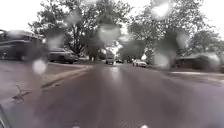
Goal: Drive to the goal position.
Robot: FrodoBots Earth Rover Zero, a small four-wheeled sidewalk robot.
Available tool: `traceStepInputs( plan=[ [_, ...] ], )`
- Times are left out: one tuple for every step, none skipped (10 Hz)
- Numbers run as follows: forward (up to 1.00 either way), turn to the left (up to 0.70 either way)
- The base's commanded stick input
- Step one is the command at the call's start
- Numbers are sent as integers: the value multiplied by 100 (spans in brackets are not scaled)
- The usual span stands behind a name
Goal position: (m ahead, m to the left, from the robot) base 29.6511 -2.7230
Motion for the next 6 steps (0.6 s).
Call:
traceStepInputs(
  plan=[
    [70,0],
    [70,0],
    [70,0],
    [70,0],
    [70,0],
    [70,0]
  ],
)
